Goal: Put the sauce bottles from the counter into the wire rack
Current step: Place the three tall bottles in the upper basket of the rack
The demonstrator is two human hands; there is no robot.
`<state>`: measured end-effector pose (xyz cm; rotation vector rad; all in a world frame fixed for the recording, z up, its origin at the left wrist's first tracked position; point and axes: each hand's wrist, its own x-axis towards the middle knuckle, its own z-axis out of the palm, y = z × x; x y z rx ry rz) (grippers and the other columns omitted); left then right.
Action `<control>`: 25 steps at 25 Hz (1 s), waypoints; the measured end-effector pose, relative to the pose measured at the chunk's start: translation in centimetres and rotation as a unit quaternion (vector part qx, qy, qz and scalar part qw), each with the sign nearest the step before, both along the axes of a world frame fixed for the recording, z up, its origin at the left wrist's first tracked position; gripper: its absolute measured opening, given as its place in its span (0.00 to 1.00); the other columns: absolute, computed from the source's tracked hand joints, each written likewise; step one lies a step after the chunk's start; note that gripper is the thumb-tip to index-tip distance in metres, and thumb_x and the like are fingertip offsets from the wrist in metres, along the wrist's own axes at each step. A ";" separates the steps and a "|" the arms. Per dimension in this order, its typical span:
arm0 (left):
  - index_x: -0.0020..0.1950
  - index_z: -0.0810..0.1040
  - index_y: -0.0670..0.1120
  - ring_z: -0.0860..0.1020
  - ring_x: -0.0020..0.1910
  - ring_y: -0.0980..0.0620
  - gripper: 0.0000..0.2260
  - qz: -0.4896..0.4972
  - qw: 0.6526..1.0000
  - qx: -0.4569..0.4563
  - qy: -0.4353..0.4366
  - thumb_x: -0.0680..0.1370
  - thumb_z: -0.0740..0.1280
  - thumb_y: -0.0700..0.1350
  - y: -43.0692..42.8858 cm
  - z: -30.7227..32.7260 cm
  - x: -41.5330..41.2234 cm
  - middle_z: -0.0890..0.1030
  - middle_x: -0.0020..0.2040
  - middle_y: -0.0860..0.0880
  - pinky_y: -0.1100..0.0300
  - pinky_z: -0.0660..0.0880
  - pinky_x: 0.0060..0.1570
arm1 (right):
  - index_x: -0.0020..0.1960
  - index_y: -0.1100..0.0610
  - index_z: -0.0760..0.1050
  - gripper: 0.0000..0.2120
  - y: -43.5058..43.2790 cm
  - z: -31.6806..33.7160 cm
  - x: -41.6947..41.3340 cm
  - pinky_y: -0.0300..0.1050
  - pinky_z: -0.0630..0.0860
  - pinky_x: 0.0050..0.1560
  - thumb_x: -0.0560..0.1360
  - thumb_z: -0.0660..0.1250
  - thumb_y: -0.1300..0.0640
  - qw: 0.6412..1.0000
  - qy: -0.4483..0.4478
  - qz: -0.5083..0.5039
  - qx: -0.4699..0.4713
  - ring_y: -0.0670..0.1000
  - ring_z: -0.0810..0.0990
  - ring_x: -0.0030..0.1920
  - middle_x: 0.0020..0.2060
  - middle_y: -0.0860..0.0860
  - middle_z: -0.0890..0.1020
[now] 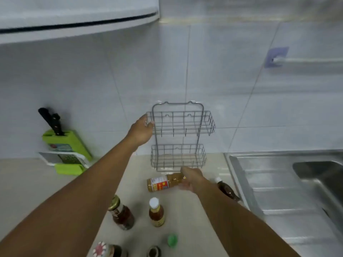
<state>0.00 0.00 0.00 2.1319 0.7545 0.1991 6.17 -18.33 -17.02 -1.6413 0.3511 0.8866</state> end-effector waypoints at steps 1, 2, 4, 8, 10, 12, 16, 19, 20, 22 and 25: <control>0.81 0.56 0.49 0.65 0.77 0.45 0.26 0.009 1.000 -0.004 -0.015 0.85 0.56 0.53 0.0 -0.5 0.3 0.64 0.79 0.45 0.54 0.61 0.74 | 0.56 0.62 0.79 0.15 0.4 -1.4 0.1 0.51 0.84 0.34 0.72 0.71 0.56 0.999 0.035 -0.030 0.003 0.57 0.84 0.42 0.49 0.58 0.83; 0.81 0.58 0.50 0.67 0.76 0.45 0.25 0.027 0.999 -0.003 -0.026 0.85 0.55 0.53 0.1 -0.9 0.7 0.66 0.78 0.45 0.54 0.63 0.73 | 0.58 0.59 0.78 0.20 0.9 -2.6 0.2 0.51 0.84 0.34 0.70 0.73 0.51 0.996 0.069 -0.049 -0.018 0.58 0.83 0.45 0.53 0.56 0.81; 0.79 0.62 0.49 0.70 0.74 0.46 0.22 0.049 0.997 -0.001 -0.054 0.85 0.56 0.50 -0.1 -1.7 0.8 0.71 0.75 0.46 0.60 0.66 0.67 | 0.62 0.56 0.76 0.29 1.8 -5.2 0.2 0.52 0.83 0.32 0.67 0.75 0.42 0.990 0.107 -0.094 -0.023 0.60 0.81 0.50 0.58 0.54 0.76; 0.75 0.71 0.47 0.76 0.68 0.48 0.18 0.091 0.990 0.004 -0.103 0.84 0.61 0.45 0.3 -2.1 1.1 0.80 0.67 0.45 0.68 0.64 0.58 | 0.66 0.57 0.69 0.37 3.6 -7.3 0.6 0.62 0.85 0.42 0.65 0.79 0.42 0.981 0.114 -0.151 -0.042 0.64 0.79 0.55 0.57 0.57 0.75; 0.74 0.72 0.47 0.78 0.67 0.48 0.19 0.096 0.989 0.002 -0.109 0.83 0.64 0.45 0.5 -2.5 1.2 0.80 0.67 0.45 0.67 0.66 0.58 | 0.65 0.59 0.71 0.35 3.9 -7.6 0.6 0.61 0.85 0.44 0.66 0.80 0.47 0.982 0.092 -0.160 -0.036 0.62 0.81 0.53 0.53 0.58 0.78; 0.74 0.72 0.47 0.77 0.67 0.49 0.19 0.107 0.988 -0.023 -0.112 0.83 0.65 0.45 0.6 -2.7 1.3 0.79 0.68 0.45 0.66 0.67 0.61 | 0.62 0.60 0.74 0.27 4.0 -7.9 0.5 0.59 0.86 0.41 0.68 0.80 0.52 0.980 0.086 -0.182 -0.007 0.62 0.84 0.50 0.51 0.58 0.81; 0.74 0.72 0.48 0.76 0.68 0.50 0.19 0.112 0.987 -0.031 -0.113 0.82 0.65 0.46 0.6 -2.9 1.1 0.78 0.69 0.45 0.64 0.68 0.65 | 0.59 0.60 0.75 0.22 3.7 -9.0 -0.2 0.63 0.86 0.40 0.70 0.77 0.53 0.975 0.057 -0.212 0.040 0.62 0.87 0.46 0.50 0.61 0.85; 0.75 0.72 0.47 0.76 0.69 0.50 0.20 0.111 0.987 -0.032 -0.114 0.83 0.65 0.46 0.5 -2.9 0.9 0.78 0.70 0.46 0.63 0.68 0.66 | 0.62 0.58 0.73 0.27 2.9 -8.1 -0.9 0.65 0.85 0.43 0.68 0.77 0.50 0.974 -0.006 -0.208 0.091 0.59 0.87 0.47 0.51 0.59 0.85; 0.75 0.71 0.47 0.76 0.69 0.50 0.20 0.108 0.987 -0.033 -0.115 0.83 0.64 0.46 0.4 -2.9 0.8 0.77 0.70 0.46 0.63 0.68 0.67 | 0.62 0.55 0.73 0.28 2.4 -6.9 -1.0 0.64 0.86 0.45 0.66 0.78 0.48 0.977 -0.050 -0.188 0.086 0.58 0.87 0.48 0.51 0.57 0.85; 0.76 0.70 0.47 0.75 0.70 0.50 0.20 0.102 0.987 -0.036 -0.115 0.83 0.63 0.45 0.2 -2.9 0.5 0.77 0.71 0.46 0.64 0.67 0.67 | 0.54 0.50 0.76 0.22 0.9 -3.3 -1.0 0.60 0.85 0.49 0.64 0.79 0.46 0.976 -0.167 -0.122 0.064 0.56 0.87 0.49 0.47 0.52 0.86; 0.76 0.69 0.49 0.74 0.71 0.50 0.19 0.093 0.989 -0.040 -0.111 0.84 0.60 0.43 0.4 -3.1 0.4 0.76 0.71 0.47 0.66 0.66 0.62 | 0.45 0.52 0.78 0.13 -1.0 4.7 -0.6 0.49 0.86 0.46 0.67 0.81 0.51 0.936 -0.344 -0.042 0.063 0.51 0.87 0.43 0.40 0.50 0.86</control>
